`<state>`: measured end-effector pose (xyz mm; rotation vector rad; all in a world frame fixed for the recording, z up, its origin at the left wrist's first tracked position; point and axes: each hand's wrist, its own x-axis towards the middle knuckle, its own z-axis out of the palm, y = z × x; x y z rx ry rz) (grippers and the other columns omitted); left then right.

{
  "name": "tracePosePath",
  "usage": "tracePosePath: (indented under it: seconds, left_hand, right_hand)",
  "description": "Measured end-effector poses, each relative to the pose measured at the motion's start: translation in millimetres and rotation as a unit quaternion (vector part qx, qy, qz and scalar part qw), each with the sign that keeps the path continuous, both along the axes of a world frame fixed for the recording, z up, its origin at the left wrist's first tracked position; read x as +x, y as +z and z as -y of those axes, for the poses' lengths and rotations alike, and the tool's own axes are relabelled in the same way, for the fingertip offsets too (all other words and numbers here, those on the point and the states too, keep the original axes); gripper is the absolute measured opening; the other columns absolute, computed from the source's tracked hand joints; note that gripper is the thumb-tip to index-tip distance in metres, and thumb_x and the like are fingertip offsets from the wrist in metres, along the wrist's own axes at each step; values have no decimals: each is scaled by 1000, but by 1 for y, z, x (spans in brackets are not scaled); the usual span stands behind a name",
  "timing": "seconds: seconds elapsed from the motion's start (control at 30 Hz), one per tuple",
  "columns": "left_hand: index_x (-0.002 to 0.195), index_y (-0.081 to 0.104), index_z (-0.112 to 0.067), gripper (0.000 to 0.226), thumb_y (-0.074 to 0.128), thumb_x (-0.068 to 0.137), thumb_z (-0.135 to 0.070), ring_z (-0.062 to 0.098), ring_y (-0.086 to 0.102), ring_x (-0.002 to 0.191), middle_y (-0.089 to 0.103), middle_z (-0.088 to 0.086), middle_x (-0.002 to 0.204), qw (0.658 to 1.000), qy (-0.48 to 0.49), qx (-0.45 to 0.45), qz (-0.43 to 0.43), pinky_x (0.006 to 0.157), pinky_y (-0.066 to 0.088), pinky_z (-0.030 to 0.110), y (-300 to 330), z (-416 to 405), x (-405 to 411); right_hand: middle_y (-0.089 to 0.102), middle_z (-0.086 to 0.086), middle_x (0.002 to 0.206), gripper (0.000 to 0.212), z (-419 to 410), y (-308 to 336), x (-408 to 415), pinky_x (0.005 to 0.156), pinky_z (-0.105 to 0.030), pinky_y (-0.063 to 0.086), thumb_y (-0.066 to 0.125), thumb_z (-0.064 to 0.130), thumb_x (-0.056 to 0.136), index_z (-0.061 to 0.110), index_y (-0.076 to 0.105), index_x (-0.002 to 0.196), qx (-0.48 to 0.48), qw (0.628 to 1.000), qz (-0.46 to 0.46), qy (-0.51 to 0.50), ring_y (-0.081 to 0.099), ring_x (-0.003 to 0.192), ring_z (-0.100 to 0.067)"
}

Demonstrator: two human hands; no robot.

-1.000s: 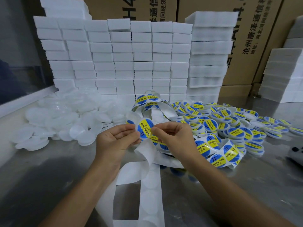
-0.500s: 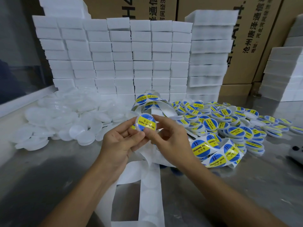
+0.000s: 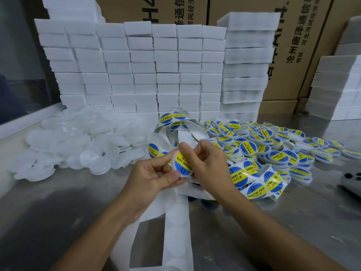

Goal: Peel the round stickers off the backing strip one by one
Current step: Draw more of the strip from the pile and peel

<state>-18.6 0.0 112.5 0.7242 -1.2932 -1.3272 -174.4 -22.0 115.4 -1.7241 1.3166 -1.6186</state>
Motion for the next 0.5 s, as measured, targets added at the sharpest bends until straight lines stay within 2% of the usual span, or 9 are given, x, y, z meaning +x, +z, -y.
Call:
tracePosePath:
  seconds: [0.07,0.13,0.2,0.3,0.4,0.5]
  left_hand:
    - [123,64,-6,54,68,70,-3,31,67,98,54,42,114,1000,-6,1,-5,78,58,30,2,0,2]
    - [126,62,-5,56,66,70,-2,28,69,98,57,40,113,1000,-2,-6,-12,78,58,30,2,2,3]
    - [125,63,-7,55,66,70,-2,26,69,97,58,37,110,1000,6,-14,-14,80,58,31,2,3,3]
    - [126,62,-6,54,66,72,-4,23,69,100,69,22,111,1000,-8,-17,-24,80,57,30,1,3,4]
    - [112,73,-14,41,65,73,-8,25,71,98,73,12,106,999,-16,1,-43,76,58,29,2,3,5]
    - [88,81,-17,25,61,74,-14,22,73,86,76,11,94,1000,6,6,-20,67,58,26,6,3,6]
  right_hand:
    - [59,-4,53,44,1,0,-1,45,-31,48,65,40,91,8,50,65,-1,999,20,34,59,47,-14]
    - [66,-9,61,37,0,1,0,47,-30,50,68,35,91,6,55,72,16,996,48,70,63,50,-19]
    - [69,-12,68,34,-1,0,1,52,-35,51,79,37,80,10,58,78,31,995,46,81,62,56,-22]
    - [71,-15,73,45,-2,2,2,61,-44,56,89,38,67,11,56,83,56,993,42,100,64,62,-25]
    - [72,-12,67,44,-1,7,-5,53,-37,54,85,40,70,10,55,78,71,989,36,123,64,52,-19]
    - [66,-10,53,50,-2,5,-7,46,-31,50,71,56,74,12,50,61,51,993,23,107,63,45,-21]
